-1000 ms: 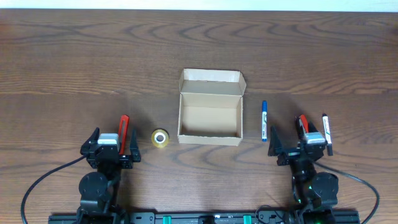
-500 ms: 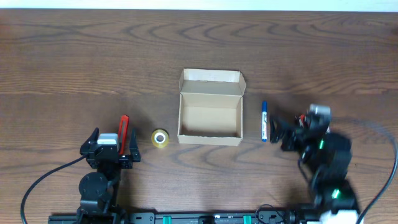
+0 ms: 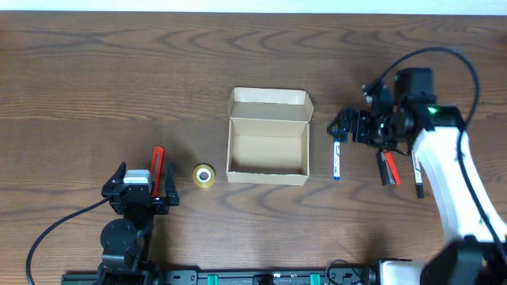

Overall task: Pack container
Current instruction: 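Move the right gripper over the blue marker and grasp it, then carry the blue marker into the box and release it with the right gripper, then move the right gripper back and grasp the red stapler with black pen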

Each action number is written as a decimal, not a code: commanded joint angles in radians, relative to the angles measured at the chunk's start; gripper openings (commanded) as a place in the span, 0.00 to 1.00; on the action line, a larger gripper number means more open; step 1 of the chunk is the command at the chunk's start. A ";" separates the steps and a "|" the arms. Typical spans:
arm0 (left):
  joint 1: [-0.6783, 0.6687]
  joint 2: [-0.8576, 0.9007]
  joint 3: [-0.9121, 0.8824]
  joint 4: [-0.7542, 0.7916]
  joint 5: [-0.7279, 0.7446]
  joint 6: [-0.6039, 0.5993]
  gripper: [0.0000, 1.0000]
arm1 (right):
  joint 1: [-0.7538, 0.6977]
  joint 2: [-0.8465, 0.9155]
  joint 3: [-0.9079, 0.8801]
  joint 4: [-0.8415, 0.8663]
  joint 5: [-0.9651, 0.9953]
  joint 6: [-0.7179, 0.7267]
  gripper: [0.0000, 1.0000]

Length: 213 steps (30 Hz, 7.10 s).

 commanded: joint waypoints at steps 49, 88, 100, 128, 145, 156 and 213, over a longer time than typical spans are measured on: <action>0.003 -0.006 -0.029 -0.011 0.005 -0.014 0.95 | 0.134 0.449 0.014 0.181 0.230 -0.089 0.89; 0.003 -0.006 -0.029 -0.011 0.008 -0.015 0.95 | 0.132 0.442 0.017 0.160 0.322 0.010 0.01; 0.003 -0.006 -0.029 -0.011 0.008 -0.015 0.95 | 0.161 0.151 0.140 0.150 0.197 -0.182 0.01; 0.003 -0.006 -0.029 -0.011 0.061 -0.037 0.95 | 0.561 0.062 0.148 -0.024 0.085 -1.016 0.01; 0.002 -0.006 -0.029 -0.011 0.060 -0.048 0.95 | 0.558 0.323 0.147 0.101 0.087 -1.121 0.01; 0.002 -0.006 -0.029 -0.011 0.060 -0.048 0.95 | 0.558 0.418 0.147 0.138 0.082 -1.073 0.40; 0.002 -0.006 -0.029 -0.011 0.060 -0.049 0.95 | -0.254 0.085 -0.042 0.000 0.370 -0.309 0.81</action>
